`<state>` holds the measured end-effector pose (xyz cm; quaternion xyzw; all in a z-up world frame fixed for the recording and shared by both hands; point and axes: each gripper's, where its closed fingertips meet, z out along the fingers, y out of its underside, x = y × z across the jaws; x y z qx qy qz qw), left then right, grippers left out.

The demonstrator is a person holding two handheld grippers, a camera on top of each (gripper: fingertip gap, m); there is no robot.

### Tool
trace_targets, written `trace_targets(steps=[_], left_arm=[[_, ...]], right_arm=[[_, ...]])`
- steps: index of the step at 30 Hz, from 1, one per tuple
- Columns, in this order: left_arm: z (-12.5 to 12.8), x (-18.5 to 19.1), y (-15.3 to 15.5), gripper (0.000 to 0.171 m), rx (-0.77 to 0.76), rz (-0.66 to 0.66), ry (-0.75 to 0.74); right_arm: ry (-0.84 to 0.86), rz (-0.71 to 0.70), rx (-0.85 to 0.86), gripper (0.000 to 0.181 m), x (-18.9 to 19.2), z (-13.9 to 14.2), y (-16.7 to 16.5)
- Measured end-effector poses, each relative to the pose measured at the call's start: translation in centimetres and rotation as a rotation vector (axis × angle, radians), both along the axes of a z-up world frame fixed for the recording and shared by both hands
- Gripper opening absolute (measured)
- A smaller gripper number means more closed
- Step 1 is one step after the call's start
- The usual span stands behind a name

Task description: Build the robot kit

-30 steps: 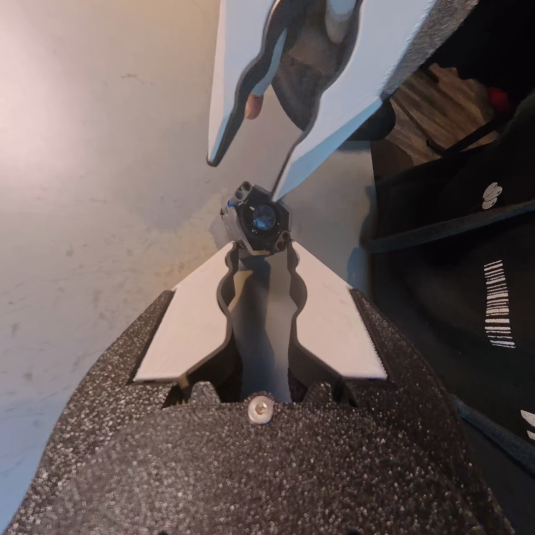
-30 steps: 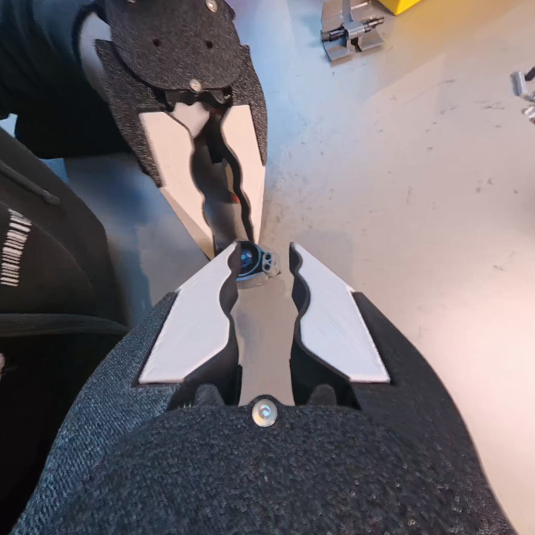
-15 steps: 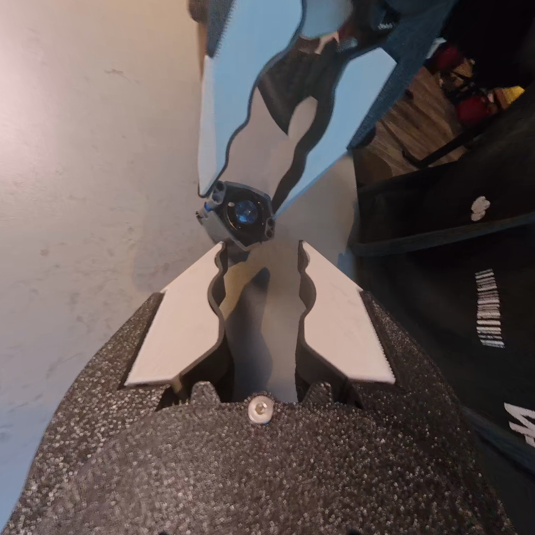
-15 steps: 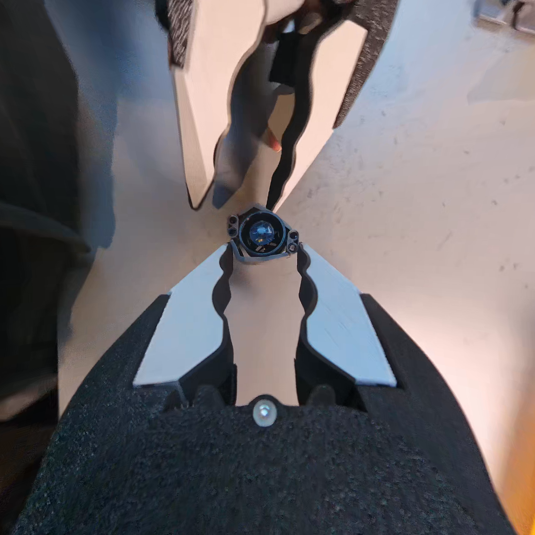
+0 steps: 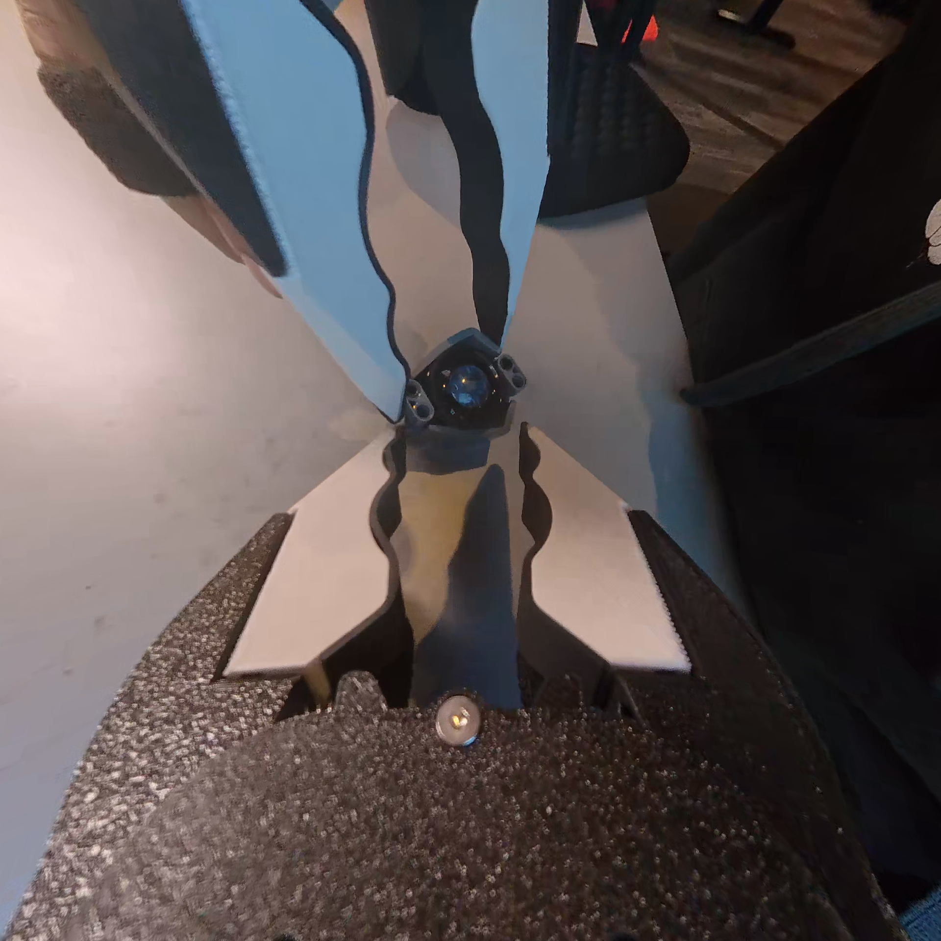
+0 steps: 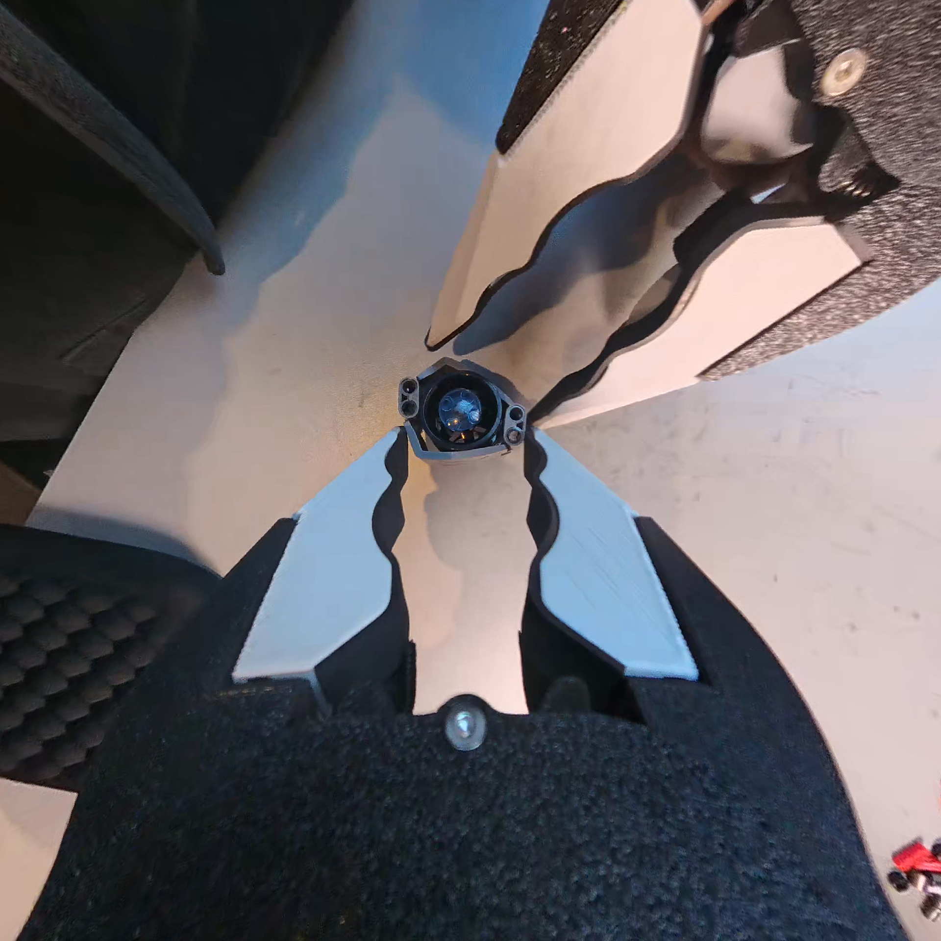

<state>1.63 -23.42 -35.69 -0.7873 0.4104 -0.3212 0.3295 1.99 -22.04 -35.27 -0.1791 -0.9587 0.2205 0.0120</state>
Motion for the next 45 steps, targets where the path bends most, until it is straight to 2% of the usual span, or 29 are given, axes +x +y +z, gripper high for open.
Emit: trace_targets(steps=[5, 11, 15, 18, 22, 25, 28, 32, 39, 45], left_arm=[[-0.1, 0.3, -0.2, 0.039, -0.017, -0.005, -0.001], [-0.6, 0.2, -0.4, 0.038, -0.028, -0.015, 0.020], [-0.5, -0.4, 0.1, 0.041, 0.013, -0.008, 0.033], [-0.3, -0.9, 0.5, 0.049, 0.103, -0.038, 0.059], [-0.3, -0.6, 0.9, 0.059, 0.226, -0.159, 0.118], [-0.6, 0.5, 0.8, 0.064, 0.222, -0.234, 0.110], [-0.7, 1.1, 0.5, 0.056, 0.244, -0.253, 0.124], [-0.9, 1.1, 0.3, 0.047, 0.253, -0.204, 0.149], [-1.0, 0.6, 0.2, 0.046, 0.251, -0.096, 0.198], [-1.1, 0.9, 0.3, 0.046, 0.237, -0.043, 0.233]], right_arm=[[0.050, -0.092, -0.051, 0.055, 0.1, 0.5, 0.0], [0.141, -0.288, -0.101, 0.059, 0.8, 1.6, 0.8], [0.192, -0.531, -0.158, 0.060, 1.8, 2.0, 1.0], [0.222, -0.755, -0.199, 0.060, 2.6, 1.4, -0.1], [0.307, -1.039, -0.211, 0.057, 2.4, 0.3, -0.8], [0.381, -1.137, -0.211, 0.053, 1.9, 0.5, -0.8], [0.417, -1.141, -0.168, 0.050, 1.6, 0.4, -0.8], [0.416, -1.098, -0.122, 0.042, 1.4, 0.2, -0.7], [0.365, -1.046, -0.089, 0.035, 1.2, 0.0, -0.9], [0.318, -1.003, -0.025, 0.040, 1.4, 0.3, -0.4]])
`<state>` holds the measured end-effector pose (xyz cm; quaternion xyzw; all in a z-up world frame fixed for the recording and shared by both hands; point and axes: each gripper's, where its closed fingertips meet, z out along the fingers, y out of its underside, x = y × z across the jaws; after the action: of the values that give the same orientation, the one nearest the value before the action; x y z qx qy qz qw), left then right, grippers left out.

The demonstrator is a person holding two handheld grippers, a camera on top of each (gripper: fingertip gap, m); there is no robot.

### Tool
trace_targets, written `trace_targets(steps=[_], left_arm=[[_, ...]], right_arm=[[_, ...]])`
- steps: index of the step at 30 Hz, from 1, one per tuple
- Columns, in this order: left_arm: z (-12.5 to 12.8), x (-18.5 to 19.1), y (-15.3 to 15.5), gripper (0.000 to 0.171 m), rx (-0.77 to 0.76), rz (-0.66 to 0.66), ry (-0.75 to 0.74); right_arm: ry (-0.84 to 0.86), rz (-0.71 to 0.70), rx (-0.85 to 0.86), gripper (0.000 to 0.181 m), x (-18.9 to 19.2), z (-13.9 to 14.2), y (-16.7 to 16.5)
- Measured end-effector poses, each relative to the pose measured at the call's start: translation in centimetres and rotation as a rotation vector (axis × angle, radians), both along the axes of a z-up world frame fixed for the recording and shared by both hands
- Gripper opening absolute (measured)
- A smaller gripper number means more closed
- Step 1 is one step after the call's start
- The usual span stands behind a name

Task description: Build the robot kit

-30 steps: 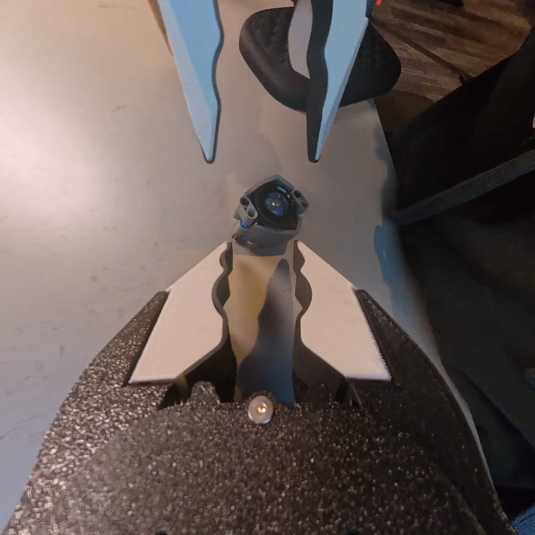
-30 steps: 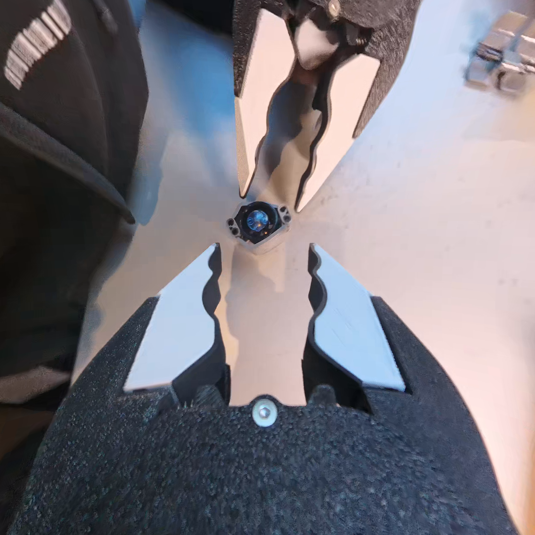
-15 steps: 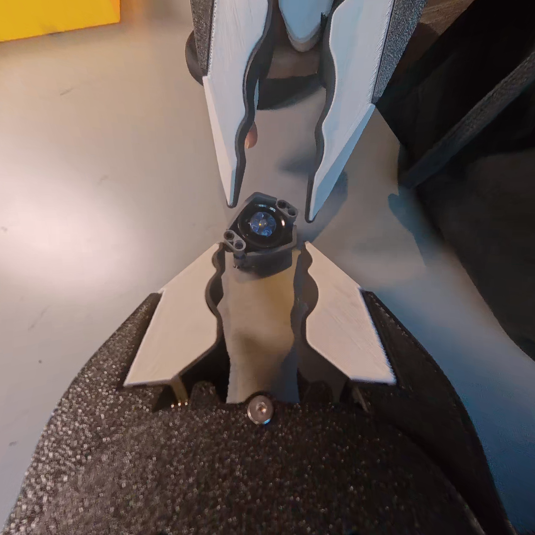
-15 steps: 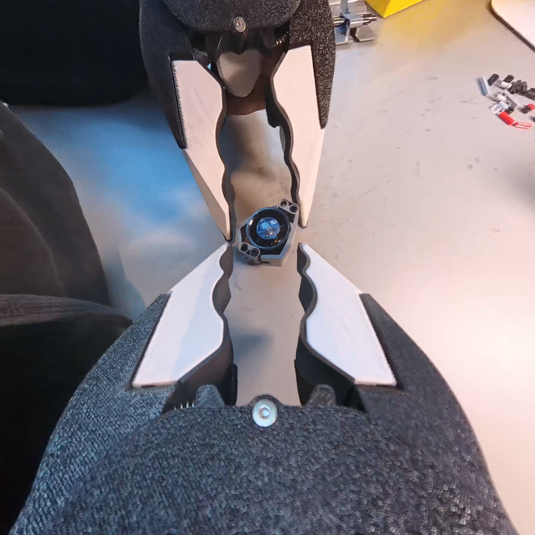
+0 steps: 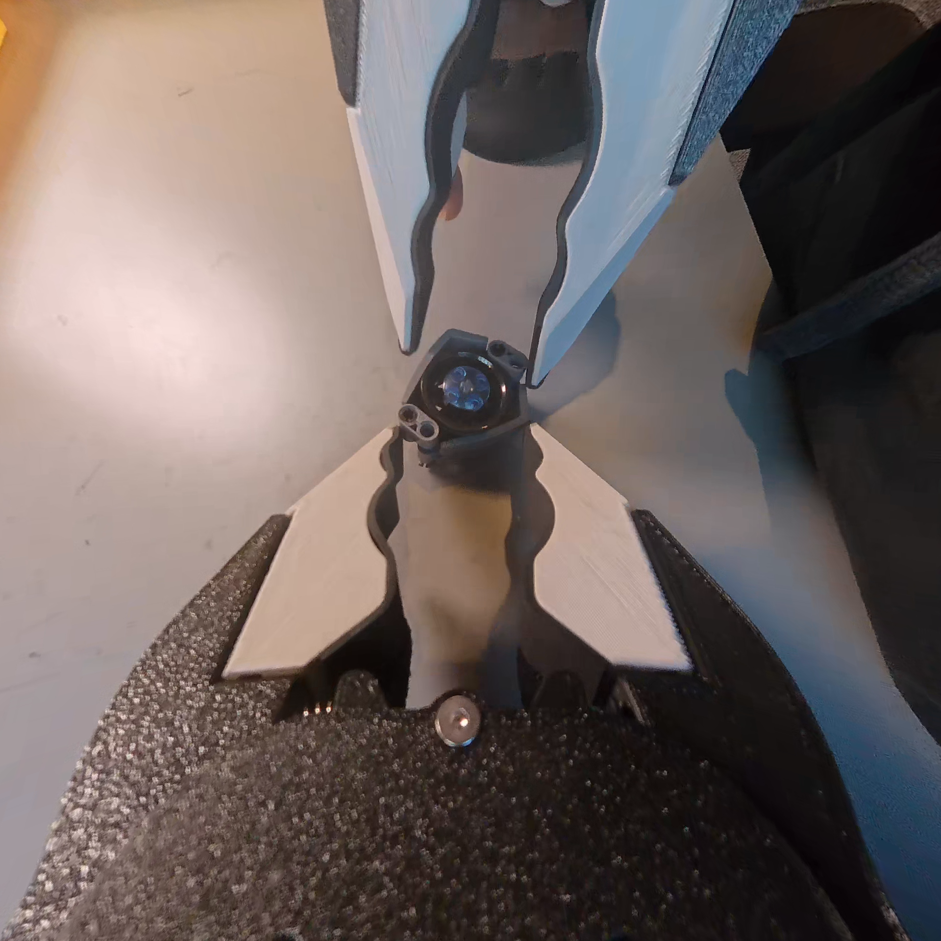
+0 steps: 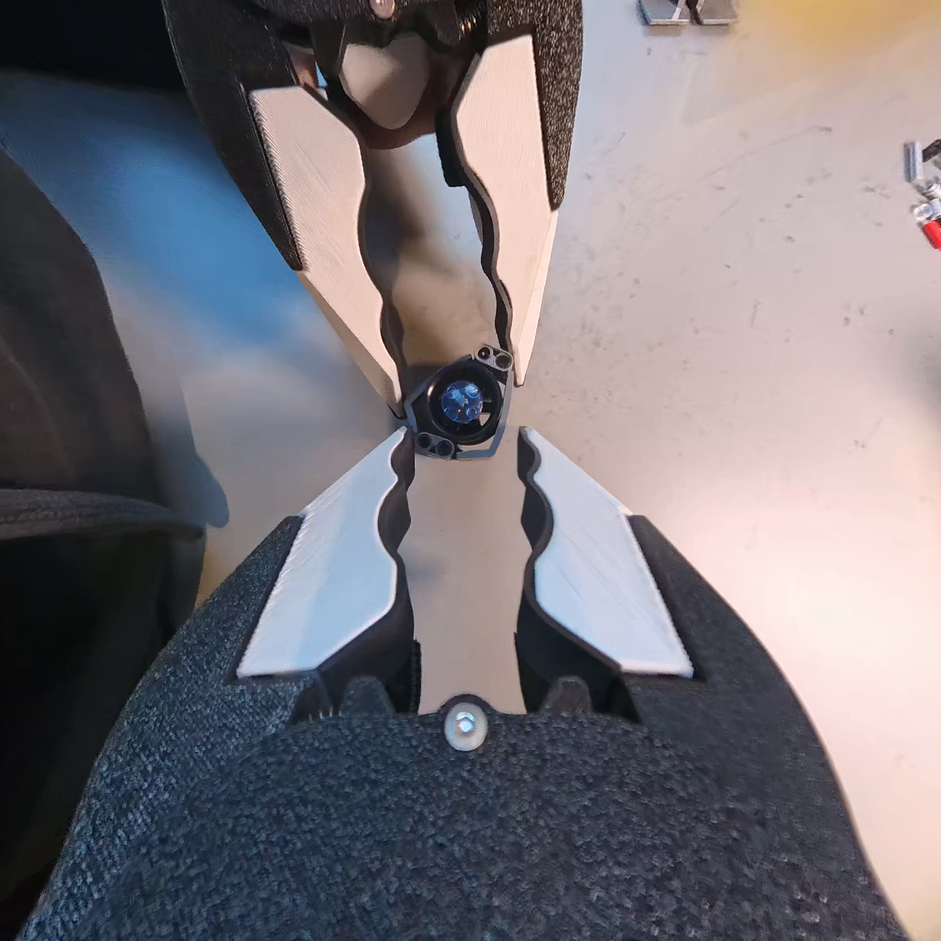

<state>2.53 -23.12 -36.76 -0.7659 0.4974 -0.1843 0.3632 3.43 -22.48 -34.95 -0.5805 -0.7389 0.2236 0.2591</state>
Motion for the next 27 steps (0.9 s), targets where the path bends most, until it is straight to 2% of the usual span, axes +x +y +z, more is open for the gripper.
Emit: trace_targets(steps=[10, 16, 23, 27], left_arm=[[0.02, 0.04, 0.17, 0.045, -0.017, 0.063, -0.008], [-0.03, 0.05, 0.16, 0.045, -0.025, 0.081, -0.028], [-0.07, 0.12, 0.17, 0.045, -0.041, 0.091, -0.053], [-0.06, 0.06, 0.15, 0.045, -0.039, 0.087, -0.053]], right_arm=[[-0.112, 0.000, -0.005, 0.028, -0.05, 0.08, 0.21], [-0.155, 0.021, 0.013, 0.028, -0.06, -0.05, 0.10], [-0.171, 0.020, 0.020, 0.029, -0.05, -0.24, 0.13], [-0.117, 0.001, -0.027, 0.029, -0.15, -0.07, 0.13]])
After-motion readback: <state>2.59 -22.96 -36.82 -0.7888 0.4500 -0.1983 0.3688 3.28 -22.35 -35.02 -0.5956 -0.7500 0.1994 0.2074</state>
